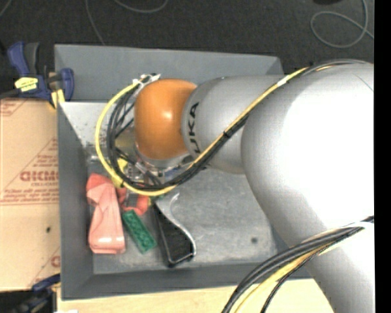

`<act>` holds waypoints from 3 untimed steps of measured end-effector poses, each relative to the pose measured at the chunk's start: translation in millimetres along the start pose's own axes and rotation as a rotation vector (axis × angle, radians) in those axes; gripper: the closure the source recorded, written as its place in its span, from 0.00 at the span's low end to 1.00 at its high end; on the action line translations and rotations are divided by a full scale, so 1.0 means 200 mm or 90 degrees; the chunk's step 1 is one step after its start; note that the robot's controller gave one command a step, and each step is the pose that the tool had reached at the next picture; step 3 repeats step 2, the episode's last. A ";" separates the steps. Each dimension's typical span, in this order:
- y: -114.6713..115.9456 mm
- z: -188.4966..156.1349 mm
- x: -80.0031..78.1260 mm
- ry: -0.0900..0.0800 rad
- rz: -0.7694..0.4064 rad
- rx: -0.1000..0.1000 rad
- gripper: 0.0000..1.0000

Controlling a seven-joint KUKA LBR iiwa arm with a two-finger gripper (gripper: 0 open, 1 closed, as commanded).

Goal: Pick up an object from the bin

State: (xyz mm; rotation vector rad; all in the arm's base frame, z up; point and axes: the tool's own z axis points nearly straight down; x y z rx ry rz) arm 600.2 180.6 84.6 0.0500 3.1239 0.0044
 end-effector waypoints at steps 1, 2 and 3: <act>0.00 0.00 0.00 0.000 0.001 0.000 1.00; 0.03 -0.66 -0.05 -0.003 -0.035 0.000 1.00; 0.03 -0.66 -0.05 -0.003 -0.035 0.000 1.00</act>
Offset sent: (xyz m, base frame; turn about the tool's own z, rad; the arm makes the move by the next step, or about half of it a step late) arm 0.0057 0.0058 0.1312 -0.0580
